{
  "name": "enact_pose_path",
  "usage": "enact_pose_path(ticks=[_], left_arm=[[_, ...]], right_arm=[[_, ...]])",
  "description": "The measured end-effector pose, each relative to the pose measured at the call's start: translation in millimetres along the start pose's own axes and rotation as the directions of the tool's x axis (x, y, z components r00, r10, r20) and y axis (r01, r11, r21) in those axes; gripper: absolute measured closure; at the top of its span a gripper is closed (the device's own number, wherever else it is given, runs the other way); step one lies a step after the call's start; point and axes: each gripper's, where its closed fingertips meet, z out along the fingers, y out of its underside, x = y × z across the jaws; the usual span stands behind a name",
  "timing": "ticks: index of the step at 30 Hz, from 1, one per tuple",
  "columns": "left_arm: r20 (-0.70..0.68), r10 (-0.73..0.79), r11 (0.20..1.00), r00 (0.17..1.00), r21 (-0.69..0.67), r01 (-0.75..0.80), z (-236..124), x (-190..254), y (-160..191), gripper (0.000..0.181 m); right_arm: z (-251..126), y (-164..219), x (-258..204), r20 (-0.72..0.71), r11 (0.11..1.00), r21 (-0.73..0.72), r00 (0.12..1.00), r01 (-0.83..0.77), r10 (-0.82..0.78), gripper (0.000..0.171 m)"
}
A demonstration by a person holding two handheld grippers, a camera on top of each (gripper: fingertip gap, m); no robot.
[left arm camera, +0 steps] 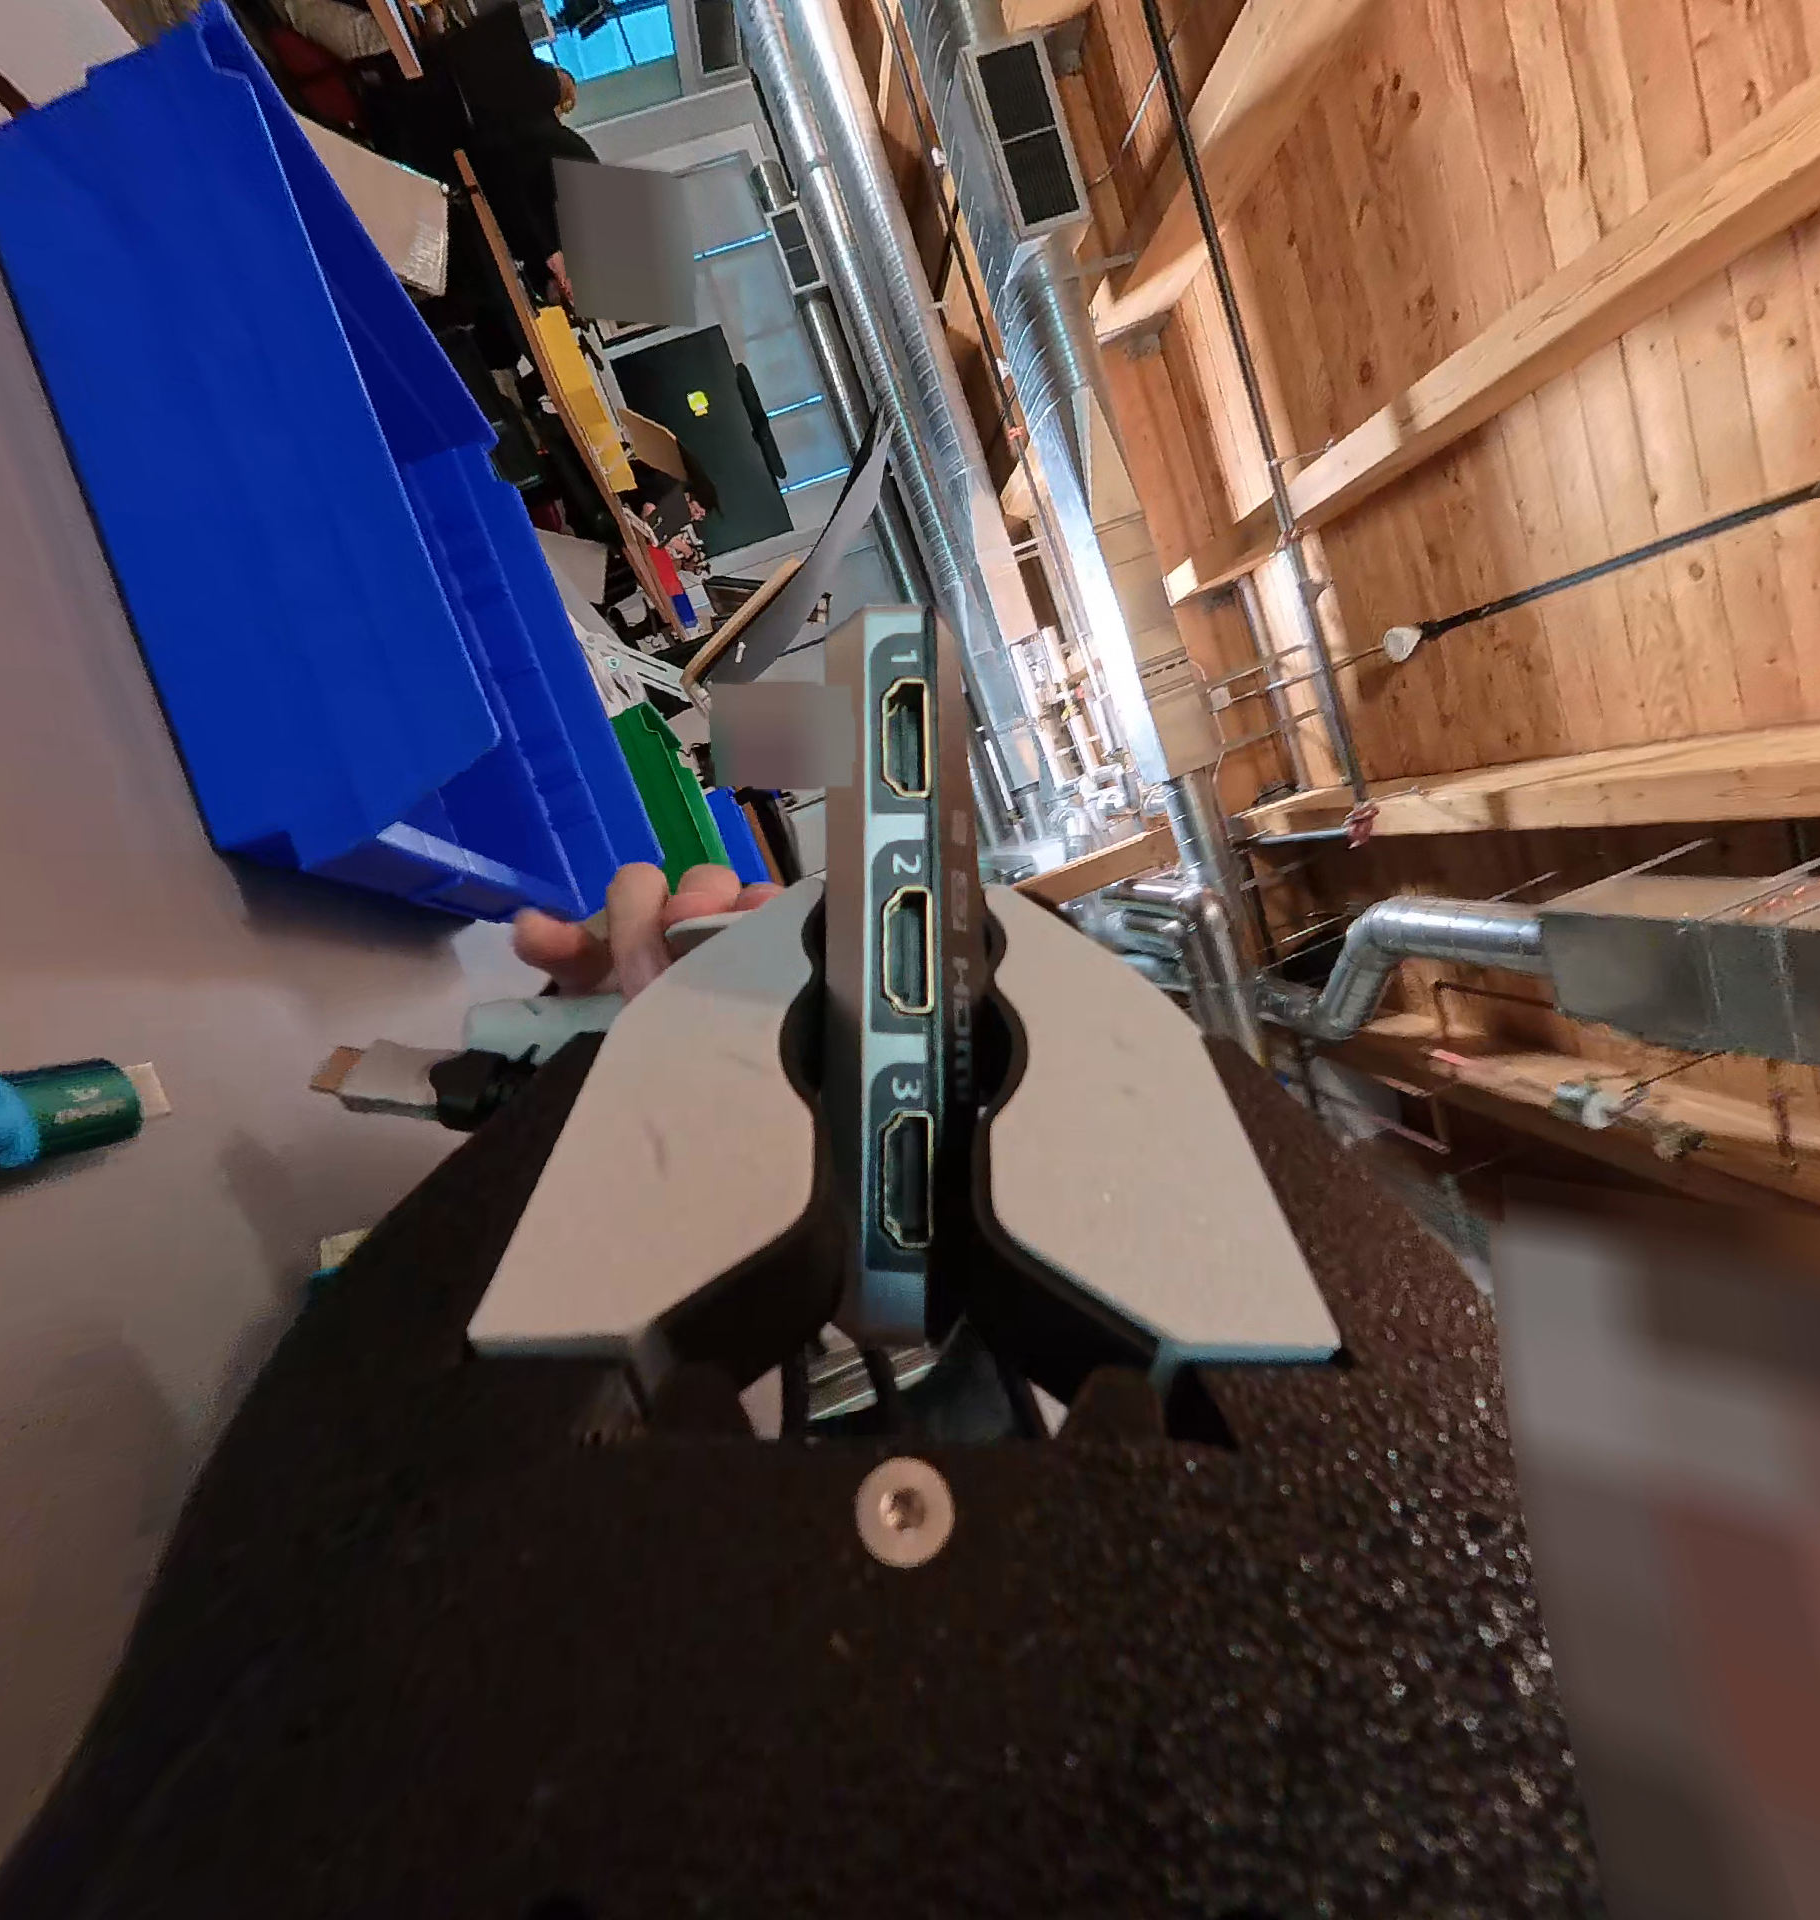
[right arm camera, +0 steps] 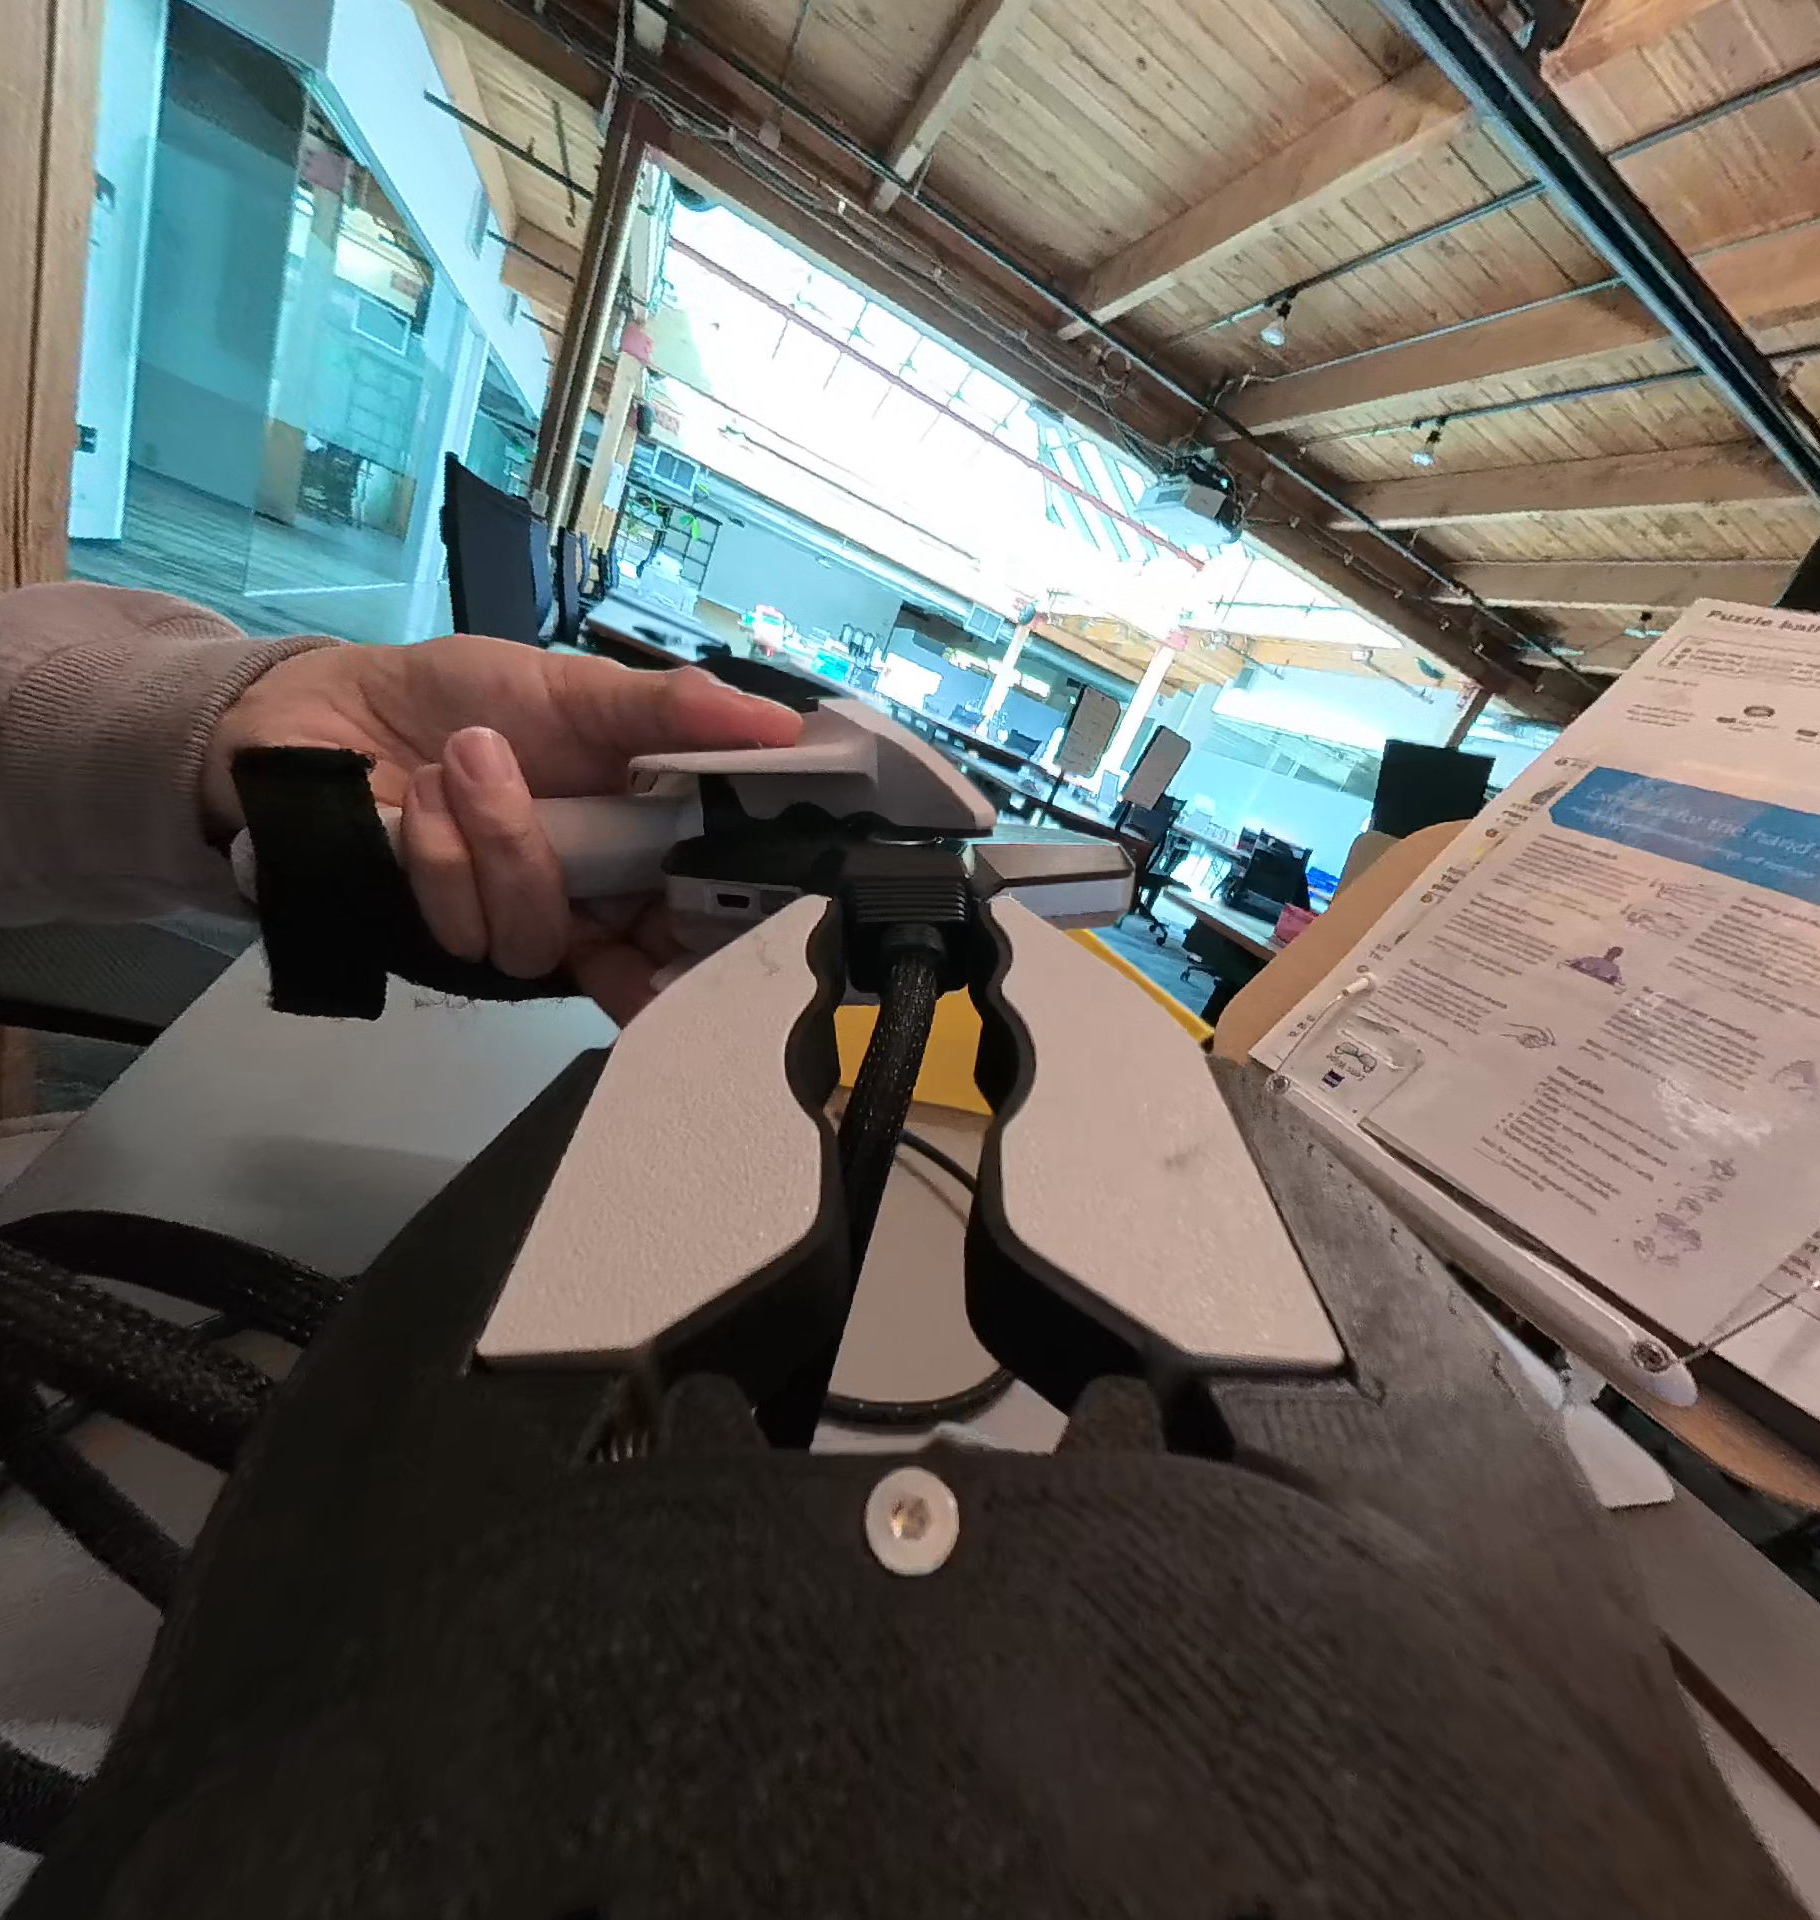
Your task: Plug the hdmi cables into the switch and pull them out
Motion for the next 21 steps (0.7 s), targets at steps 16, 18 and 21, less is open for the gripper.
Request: enact_pose_path(ticks=[16,18,21], left_arm=[[-0.177,0.956,0.048,0.233,-0.690,-0.722,-27,-81,37,0.136],[-0.282,0.944,-0.121,0.170,-0.776,-0.619,-33,-118,41,0.133],[-0.356,0.908,-0.177,0.220,-0.803,-0.569,-30,-154,43,0.131]], right_arm=[[-108,-70,59,-0.127,0.971,0.227,0.986,-0.078,0.109,0.149],[-110,-72,57,-0.093,0.961,0.258,0.987,-0.100,0.128,0.149],[-109,-67,56,-0.056,0.948,0.286,0.985,-0.138,0.160,0.149]])
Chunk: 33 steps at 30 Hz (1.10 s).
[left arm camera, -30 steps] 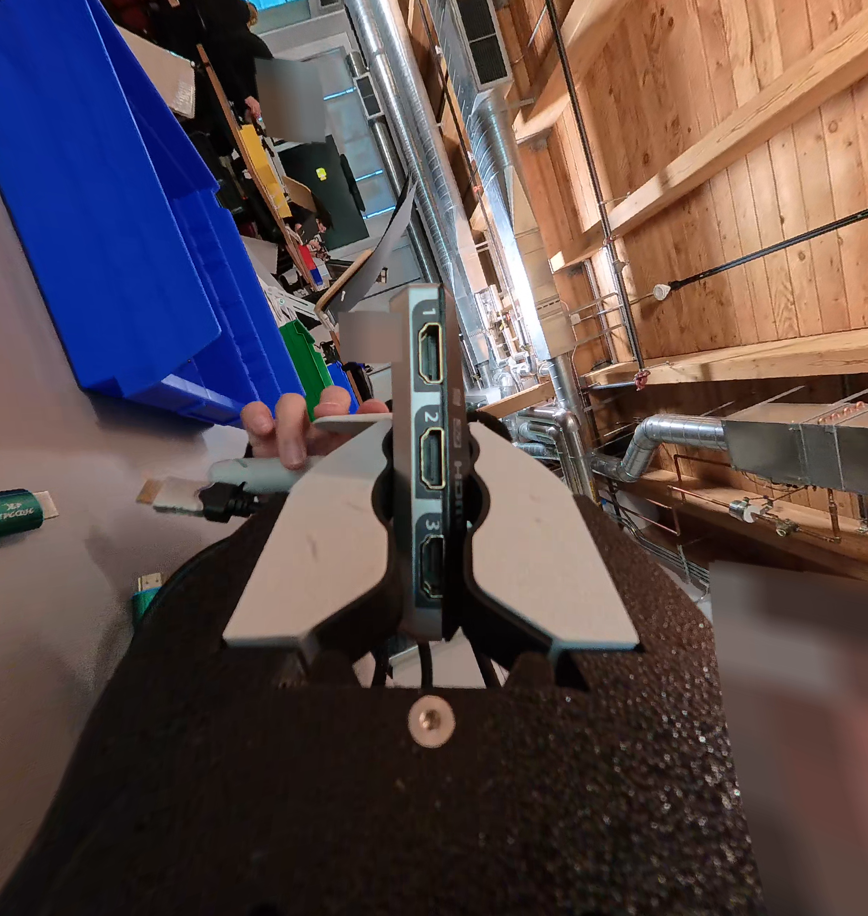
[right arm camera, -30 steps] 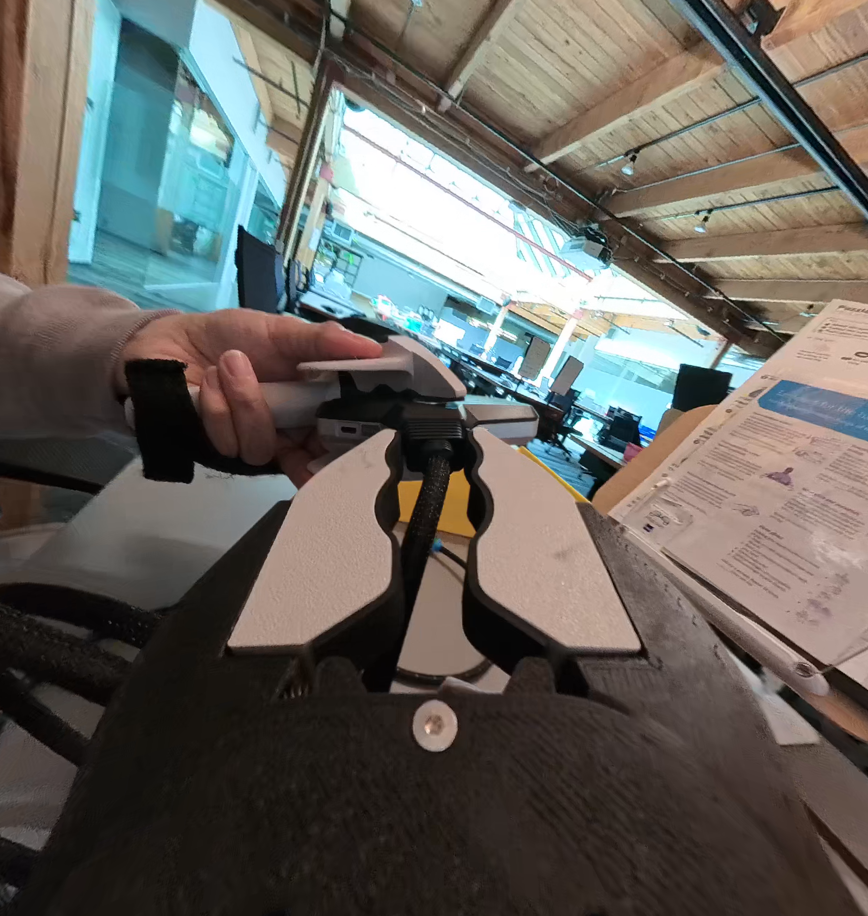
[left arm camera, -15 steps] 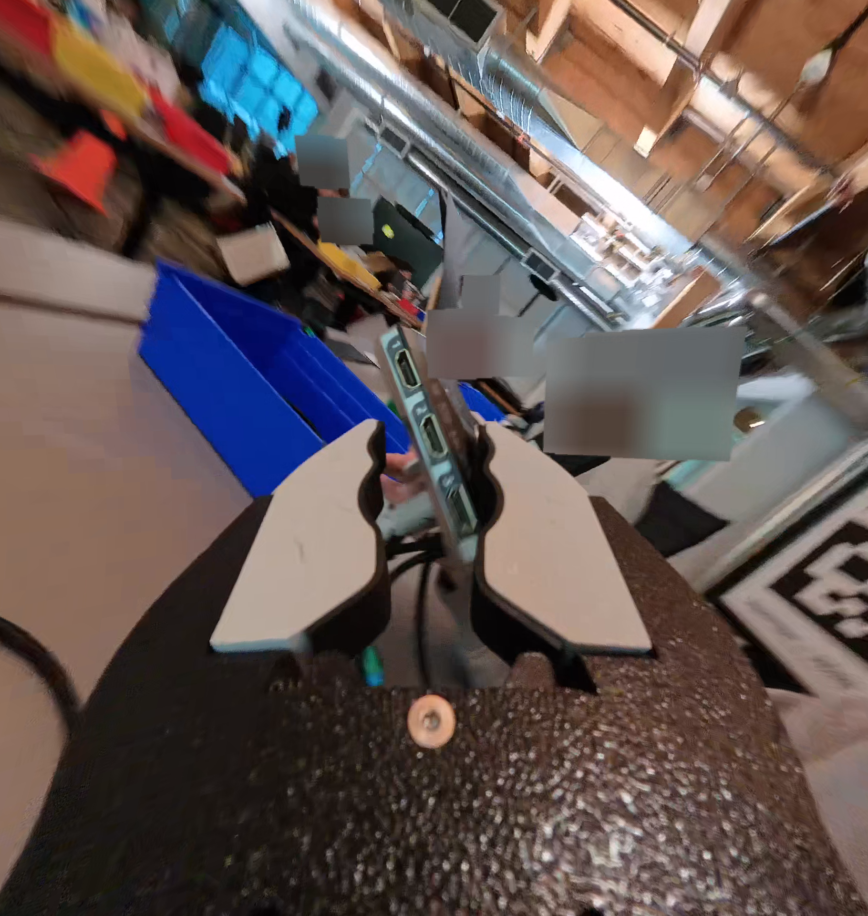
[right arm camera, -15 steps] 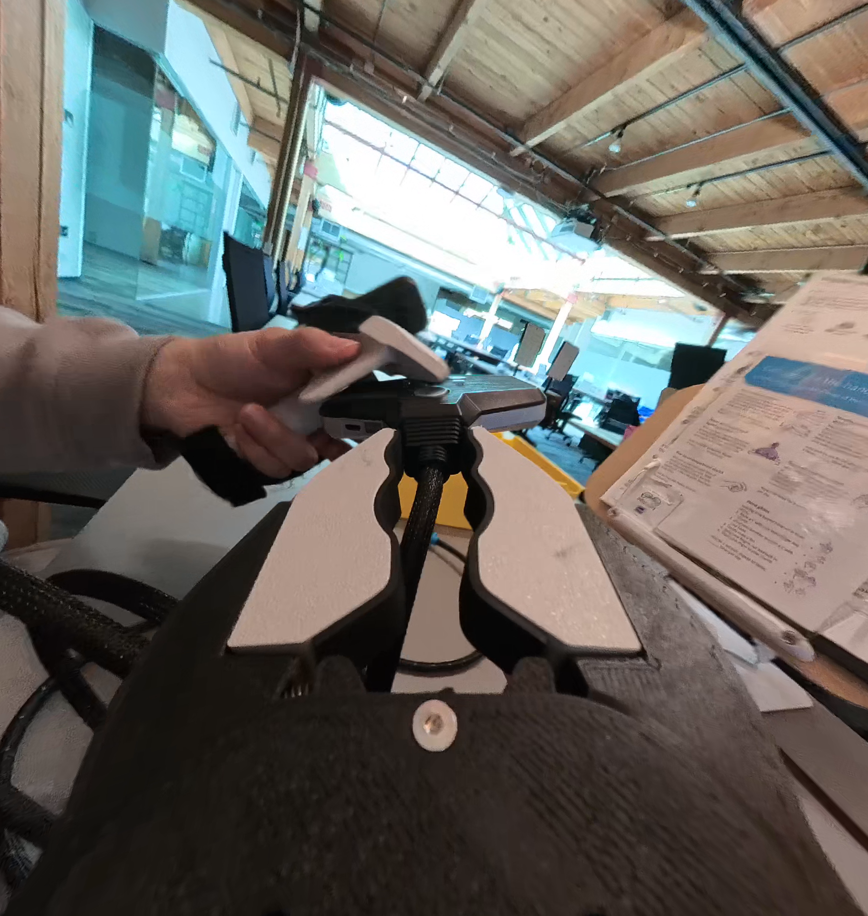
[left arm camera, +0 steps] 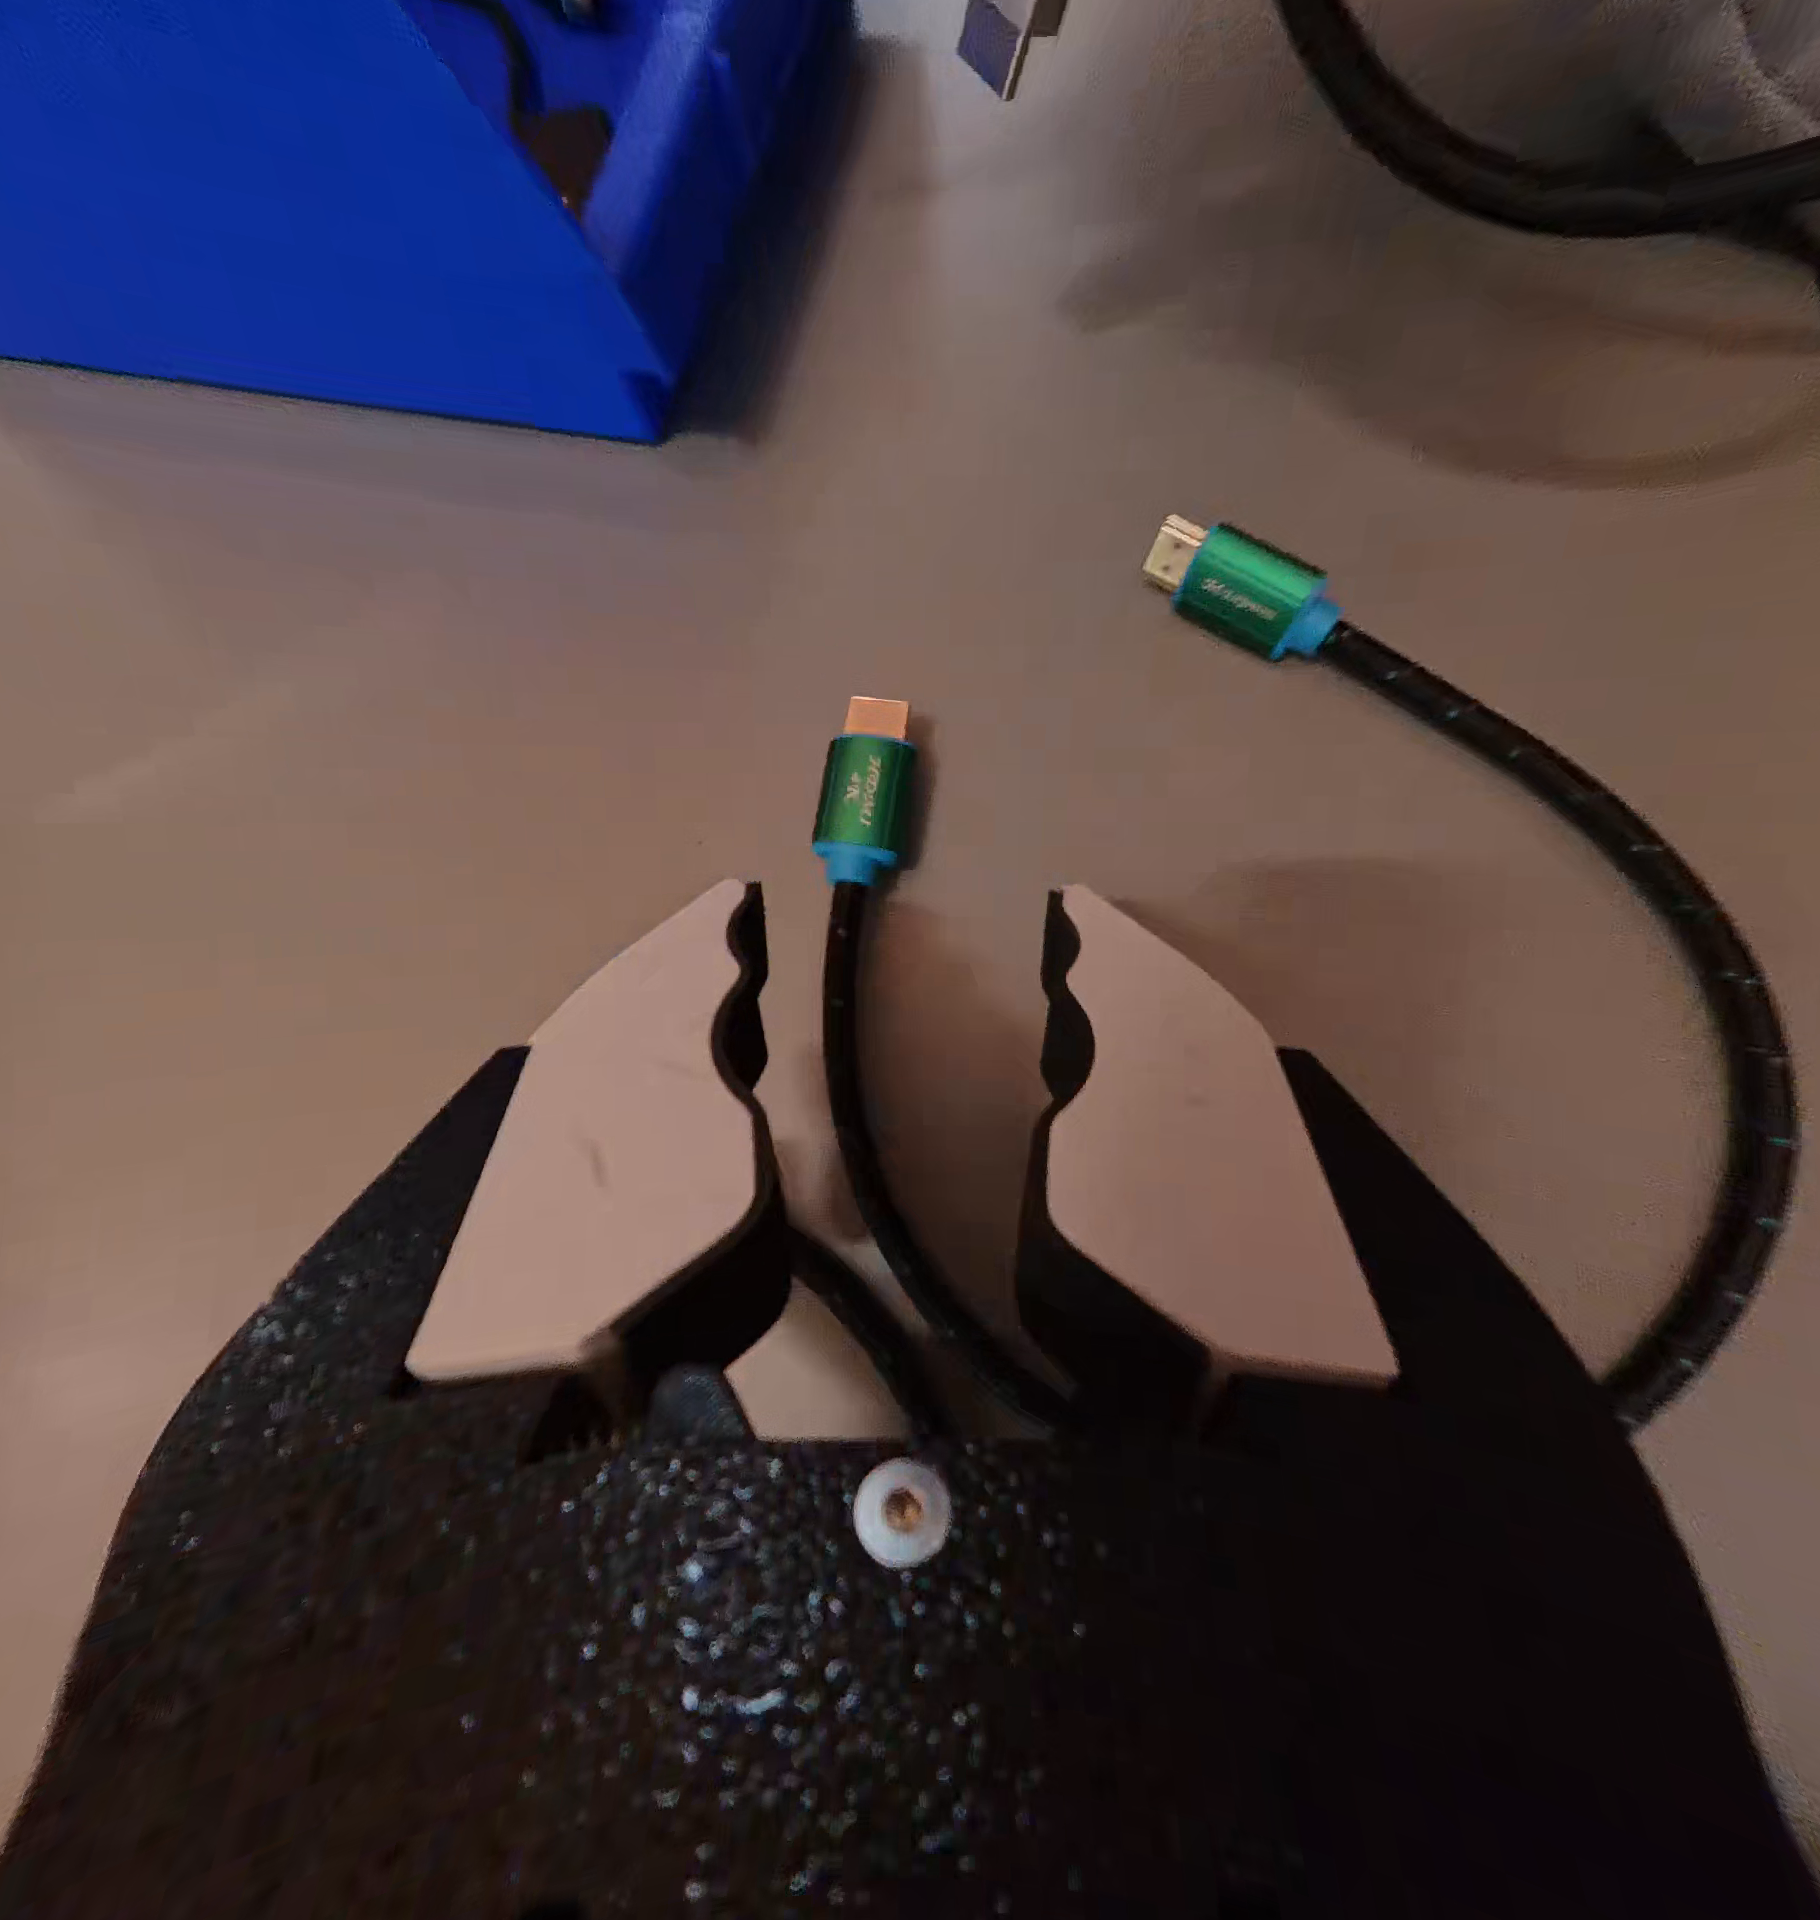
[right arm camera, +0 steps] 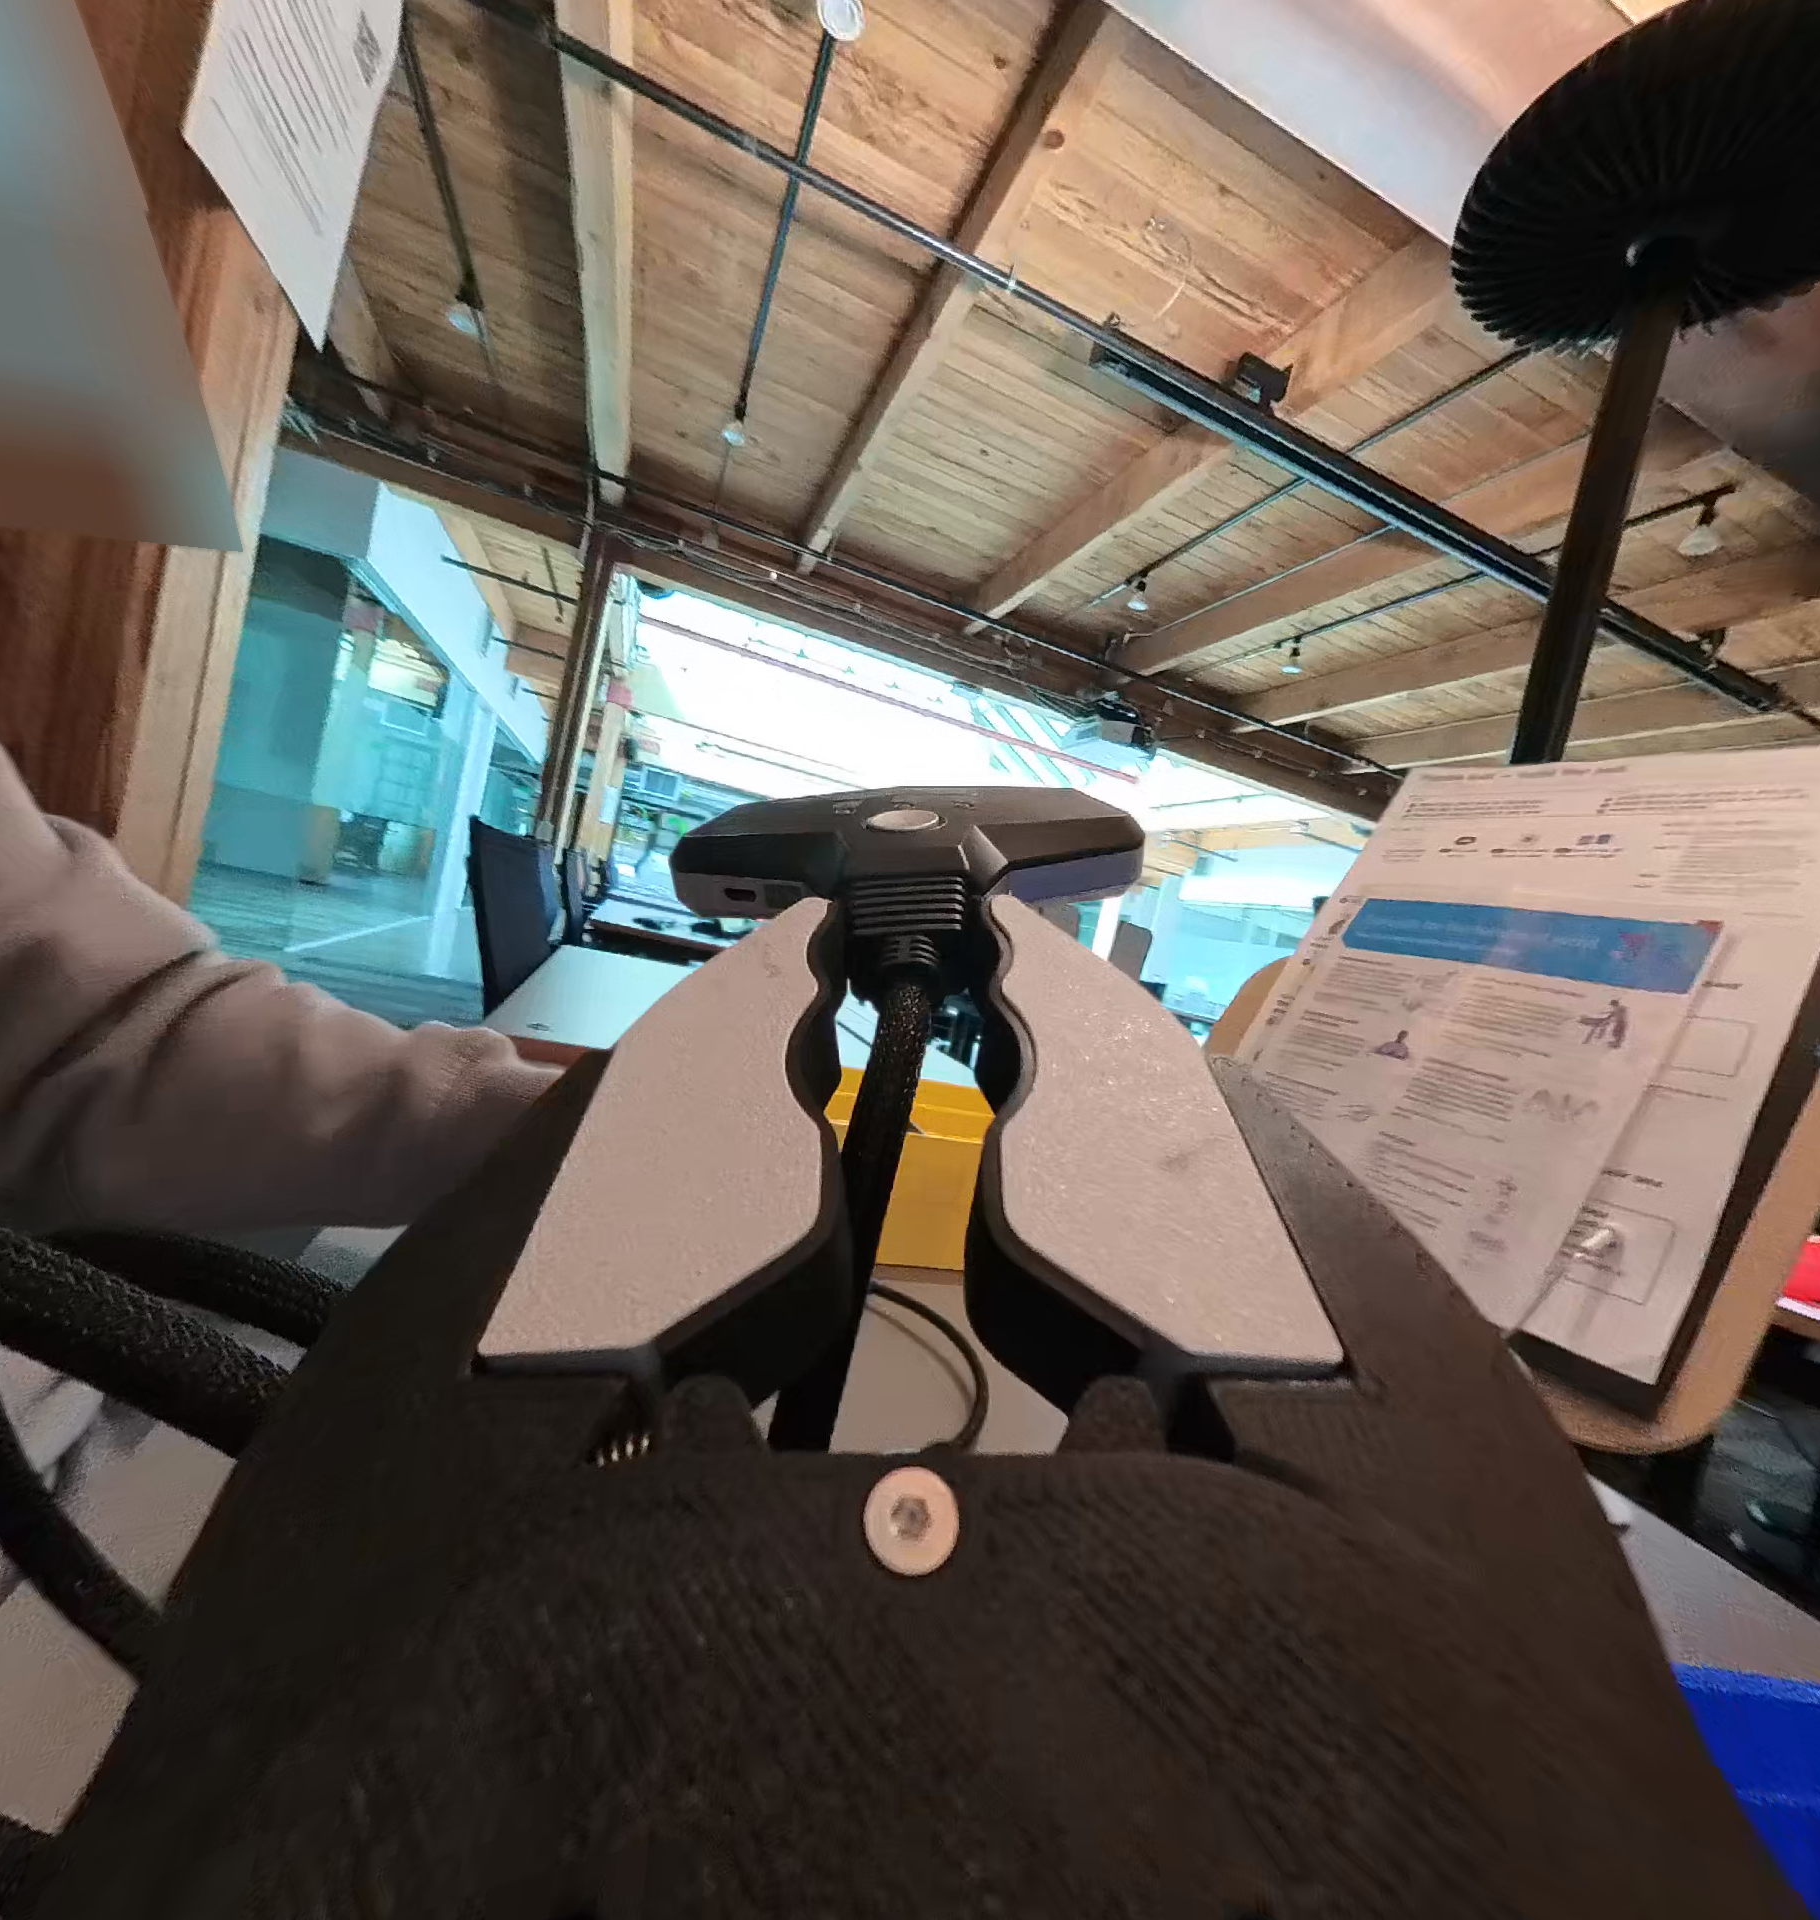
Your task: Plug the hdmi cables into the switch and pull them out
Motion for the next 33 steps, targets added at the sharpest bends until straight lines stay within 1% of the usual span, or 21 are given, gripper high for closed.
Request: enact_pose_path(ticks=[2,4,6,9,12,13,16,18,20,22,24,27,30,33], left_arm=[[-0.038,0.000,1.000,0.999,-0.017,-0.001,15,-8,9,0.132],[-0.047,0.008,0.999,0.999,-0.039,-0.010,27,-14,16,0.135],[-0.074,0.015,0.999,0.997,-0.031,-0.017,35,-13,16,0.136],[-0.101,0.015,1.000,0.995,0.025,-0.012,41,-11,8,0.147],[-0.119,-0.017,1.000,0.993,0.008,0.018,43,-12,9,0.158],[-0.107,-0.028,1.000,0.994,-0.003,0.028,43,-13,10,0.161],[-0.052,0.007,1.000,0.999,-0.017,-0.008,40,-14,12,0.161],[-0.004,-0.014,1.000,1.000,-0.022,0.013,34,-16,11,0.161],[0.023,-0.069,0.997,0.997,0.018,0.069,20,-17,1,0.162],[0.005,-0.101,0.993,0.995,0.065,0.100,0,-13,-15,0.162],[0.023,-0.084,0.994,0.996,0.072,0.082,-26,-12,-28,0.162],[0.081,0.008,1.000,0.997,-0.022,-0.007,-66,-6,-42,0.162],[0.090,0.075,0.993,0.993,-0.101,-0.066,-102,8,-65,0.162],[0.087,0.119,0.977,0.989,-0.190,-0.101,-126,15,-81,0.162]], right_arm=[[0,6,2,0.004,1.000,0.011,1.000,-0.027,0.027,0.149],[-1,12,3,0.014,0.999,0.004,0.999,-0.049,0.049,0.149],[-2,16,3,0.017,0.999,-0.007,0.998,-0.052,0.052,0.149],[-2,16,4,0.020,0.998,0.007,0.998,-0.062,0.061,0.149],[-1,19,5,0.032,0.995,0.031,0.995,-0.090,0.089,0.149],[-1,23,5,0.028,0.996,0.018,0.996,-0.088,0.088,0.149],[1,30,5,0.025,0.997,-0.027,0.997,-0.069,0.069,0.149],[2,30,4,0.028,0.997,-0.022,0.997,-0.074,0.075,0.149],[2,30,3,0.042,0.996,-0.002,0.995,-0.094,0.094,0.149],[1,32,2,0.058,0.993,0.006,0.991,-0.120,0.120,0.149],[1,33,0,0.075,0.991,0.010,0.988,-0.134,0.132,0.149],[1,33,-5,0.119,0.986,0.025,0.979,-0.167,0.163,0.149],[2,34,-11,0.152,0.985,0.035,0.975,-0.171,0.164,0.149],[4,40,-15,0.165,0.988,-0.005,0.974,-0.156,0.155,0.149]])
